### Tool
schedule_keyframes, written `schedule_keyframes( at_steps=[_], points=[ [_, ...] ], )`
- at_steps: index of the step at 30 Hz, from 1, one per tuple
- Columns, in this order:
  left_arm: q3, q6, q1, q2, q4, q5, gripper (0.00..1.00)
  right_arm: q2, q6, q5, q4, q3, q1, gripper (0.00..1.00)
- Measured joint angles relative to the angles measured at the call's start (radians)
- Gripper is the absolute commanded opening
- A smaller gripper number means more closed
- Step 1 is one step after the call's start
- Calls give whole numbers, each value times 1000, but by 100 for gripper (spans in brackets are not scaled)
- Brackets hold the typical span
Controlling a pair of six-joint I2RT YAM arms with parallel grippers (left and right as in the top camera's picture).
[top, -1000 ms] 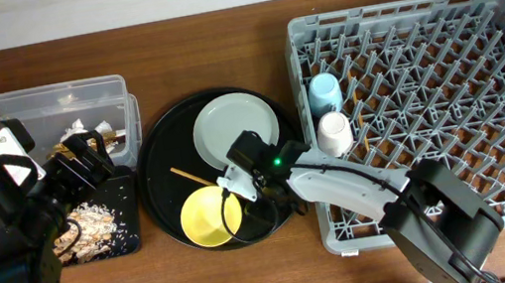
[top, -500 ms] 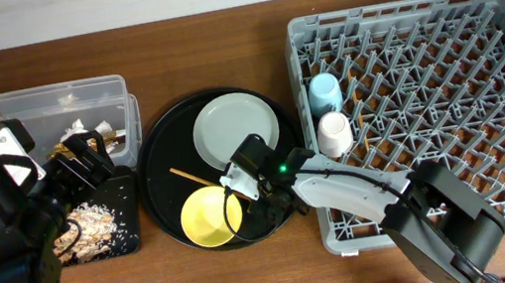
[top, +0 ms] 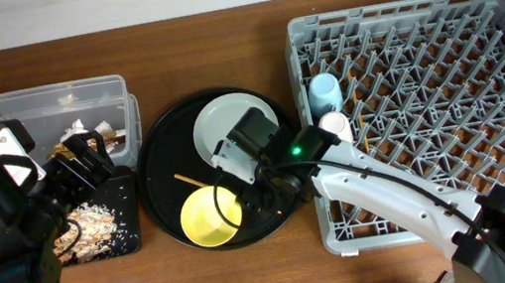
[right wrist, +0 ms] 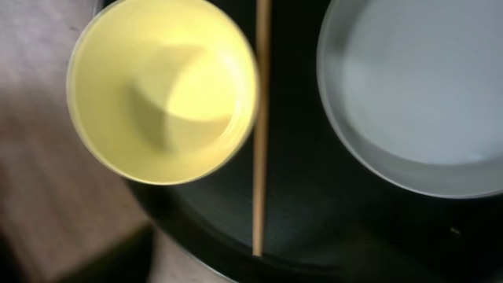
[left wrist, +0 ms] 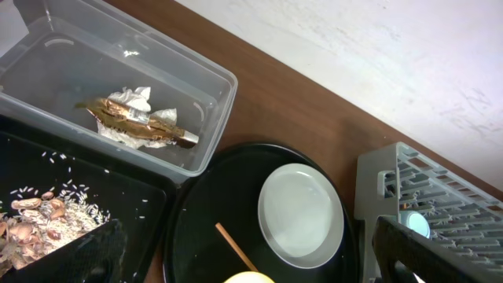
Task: Sort waste into correct bins and load items into the dishwasher rack
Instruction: 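Grasp the yellow bowl rim with the right gripper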
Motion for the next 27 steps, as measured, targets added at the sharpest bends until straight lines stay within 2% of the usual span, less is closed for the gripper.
schedule_keyframes(
  at_steps=[1,2,4,6,10,12,18,21,23,25,27],
  points=[
    [0,0,0,0,0,0,99,0,0,-33,2,-5,0,99],
    [0,0,0,0,0,0,99,1,0,-67,1,-16,0,86],
    [0,0,0,0,0,0,99,7,6,-93,2,-28,0,48],
    [0,0,0,0,0,0,99,17,9,-118,21,-31,0,46],
    [0,0,0,0,-2,0,99,18,79,-281,120,-31,9,50],
    [0,0,0,0,0,0,99,18,109,-309,145,-31,62,50],
    [0,0,0,0,-1,0,99,76,175,-119,219,-29,221,52],
    [0,0,0,0,-1,0,99,173,179,-87,343,-29,254,50],
    [0,0,0,0,-1,0,99,214,182,-78,383,-29,257,40],
    [0,0,0,0,-1,0,99,241,185,-69,402,-29,257,25],
    [0,0,0,0,-1,0,99,257,188,-51,401,-29,257,22]
  ],
)
